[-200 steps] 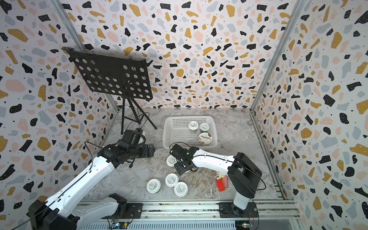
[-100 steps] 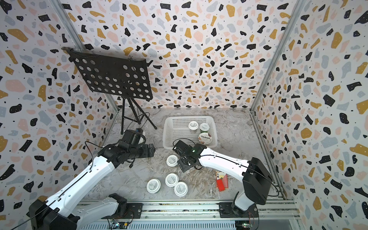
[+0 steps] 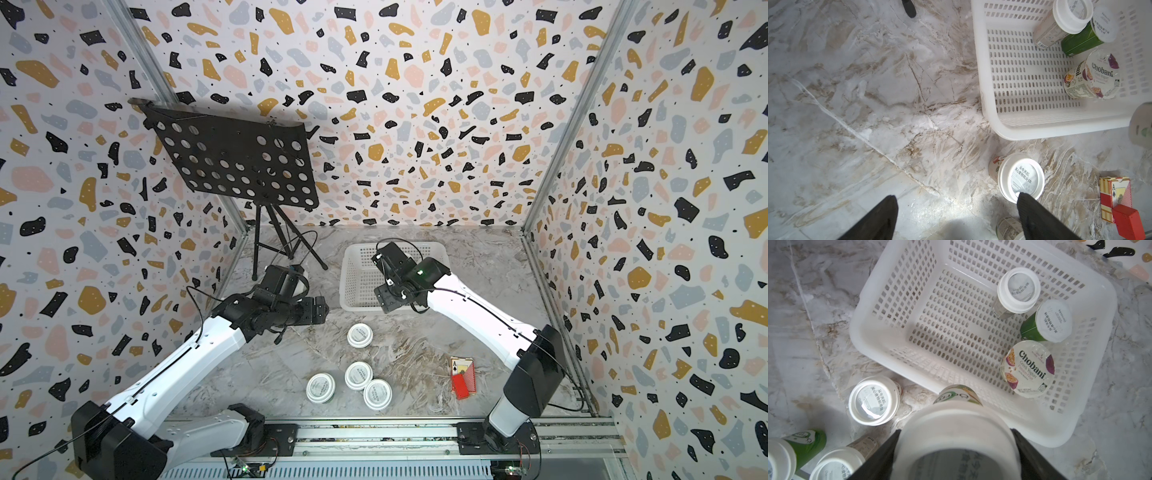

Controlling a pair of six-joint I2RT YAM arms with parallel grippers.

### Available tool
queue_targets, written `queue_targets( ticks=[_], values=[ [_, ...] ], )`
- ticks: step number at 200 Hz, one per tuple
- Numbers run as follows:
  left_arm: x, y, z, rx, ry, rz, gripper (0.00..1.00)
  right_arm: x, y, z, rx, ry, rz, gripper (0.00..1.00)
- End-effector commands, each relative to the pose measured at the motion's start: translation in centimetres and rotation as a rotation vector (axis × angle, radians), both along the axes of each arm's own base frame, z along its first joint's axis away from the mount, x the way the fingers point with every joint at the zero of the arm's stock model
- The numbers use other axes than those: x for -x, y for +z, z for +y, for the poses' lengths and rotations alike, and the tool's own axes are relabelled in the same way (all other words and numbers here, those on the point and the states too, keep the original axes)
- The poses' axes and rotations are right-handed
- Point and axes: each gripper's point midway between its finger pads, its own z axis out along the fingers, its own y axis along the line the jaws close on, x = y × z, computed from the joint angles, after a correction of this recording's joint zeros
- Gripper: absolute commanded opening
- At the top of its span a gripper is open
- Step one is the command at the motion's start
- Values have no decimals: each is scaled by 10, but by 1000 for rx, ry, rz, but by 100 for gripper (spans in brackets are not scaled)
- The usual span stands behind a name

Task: Put the yogurt in the basket
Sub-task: Place the yogurt in the basket.

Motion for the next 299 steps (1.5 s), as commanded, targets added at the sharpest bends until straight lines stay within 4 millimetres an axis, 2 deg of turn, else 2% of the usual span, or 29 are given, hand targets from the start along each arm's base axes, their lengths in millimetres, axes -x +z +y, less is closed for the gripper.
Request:
queue_targets(
  ticks=[1, 49, 144, 179, 223, 299],
  values=[
    [-9, 7, -5, 18, -3, -22, 93, -18, -4, 2, 21, 12, 9, 78],
    [-17, 5, -14, 38, -12, 0, 93, -58, -30, 4, 19, -22, 47, 78],
    [-20, -5, -17, 34, -18, 32, 93, -100, -80, 7, 21, -63, 95, 78],
    [-19, -7, -16, 26, -16, 34, 93, -108, -91, 12, 25, -54, 107, 78],
    [-19, -9, -14, 21, -13, 38, 92, -113, -103, 10, 51, -58, 114, 78],
    [-19, -8, -15, 20, -17, 33, 92, -114, -112, 5, 85, -61, 116, 84]
  ],
)
